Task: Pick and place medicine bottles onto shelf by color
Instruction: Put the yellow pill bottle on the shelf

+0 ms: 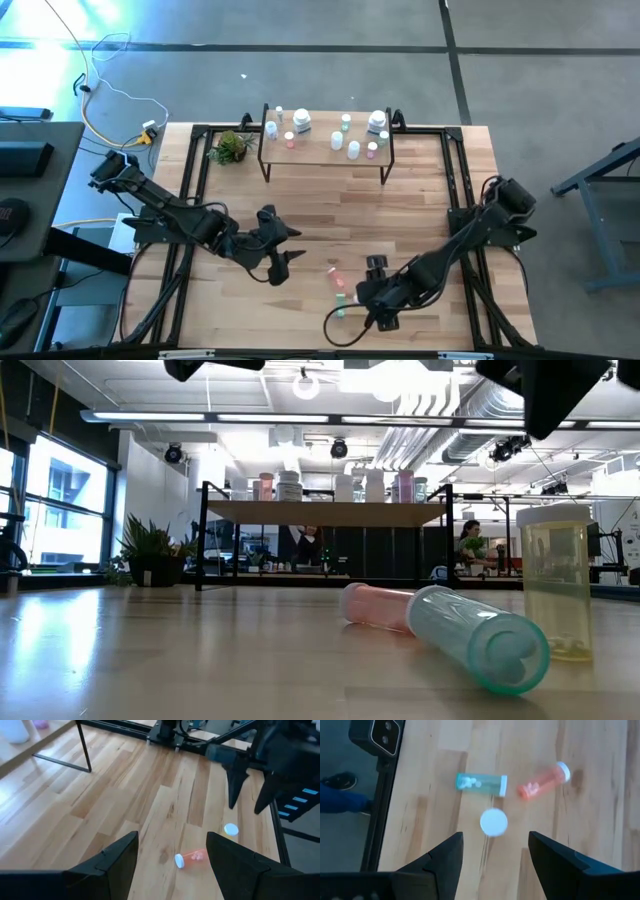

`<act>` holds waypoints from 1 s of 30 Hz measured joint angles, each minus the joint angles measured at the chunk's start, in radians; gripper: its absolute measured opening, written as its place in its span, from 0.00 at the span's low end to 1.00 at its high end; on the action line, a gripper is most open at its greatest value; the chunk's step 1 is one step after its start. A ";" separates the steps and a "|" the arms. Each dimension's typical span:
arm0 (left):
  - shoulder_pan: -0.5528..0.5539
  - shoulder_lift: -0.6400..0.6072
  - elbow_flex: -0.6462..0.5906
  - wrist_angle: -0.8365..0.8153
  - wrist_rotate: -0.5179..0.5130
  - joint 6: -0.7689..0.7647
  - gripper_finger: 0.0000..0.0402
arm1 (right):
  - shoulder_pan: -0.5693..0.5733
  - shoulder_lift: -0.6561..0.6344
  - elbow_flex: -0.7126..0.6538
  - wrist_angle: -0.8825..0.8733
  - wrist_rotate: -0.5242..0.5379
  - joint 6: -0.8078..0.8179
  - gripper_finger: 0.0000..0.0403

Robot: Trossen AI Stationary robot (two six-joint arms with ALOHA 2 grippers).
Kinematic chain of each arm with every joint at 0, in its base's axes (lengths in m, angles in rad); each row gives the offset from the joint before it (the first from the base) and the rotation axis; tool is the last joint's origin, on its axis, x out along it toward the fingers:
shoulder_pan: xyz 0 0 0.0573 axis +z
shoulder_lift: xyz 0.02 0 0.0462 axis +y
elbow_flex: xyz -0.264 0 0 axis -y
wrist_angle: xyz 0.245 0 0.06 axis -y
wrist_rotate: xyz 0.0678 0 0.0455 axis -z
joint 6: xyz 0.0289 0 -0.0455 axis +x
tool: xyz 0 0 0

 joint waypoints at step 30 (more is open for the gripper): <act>0.000 0.001 0.000 -0.007 0.000 0.000 0.56 | -0.054 0.160 0.000 0.092 -0.071 -0.074 0.47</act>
